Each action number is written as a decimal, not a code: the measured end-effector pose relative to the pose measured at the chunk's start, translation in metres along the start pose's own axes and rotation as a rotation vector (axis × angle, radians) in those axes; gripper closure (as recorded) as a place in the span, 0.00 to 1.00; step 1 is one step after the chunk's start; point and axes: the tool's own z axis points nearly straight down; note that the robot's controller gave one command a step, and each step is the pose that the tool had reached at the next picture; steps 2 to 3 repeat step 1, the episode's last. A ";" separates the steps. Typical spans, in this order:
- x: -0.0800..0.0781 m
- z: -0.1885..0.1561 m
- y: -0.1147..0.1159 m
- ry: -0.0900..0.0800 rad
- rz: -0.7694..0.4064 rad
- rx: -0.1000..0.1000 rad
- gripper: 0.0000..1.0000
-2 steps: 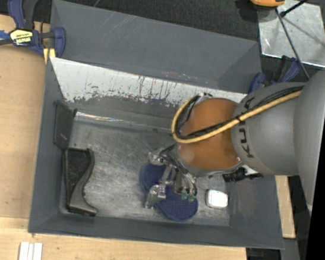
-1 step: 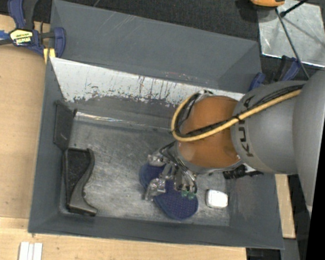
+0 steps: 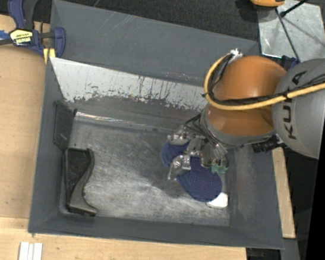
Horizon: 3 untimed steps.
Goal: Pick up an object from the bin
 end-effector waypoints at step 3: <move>-0.015 -0.052 0.003 0.002 -0.015 -0.001 1.00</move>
Offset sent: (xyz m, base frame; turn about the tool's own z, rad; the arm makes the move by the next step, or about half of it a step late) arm 0.0120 0.0035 0.0488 -0.0159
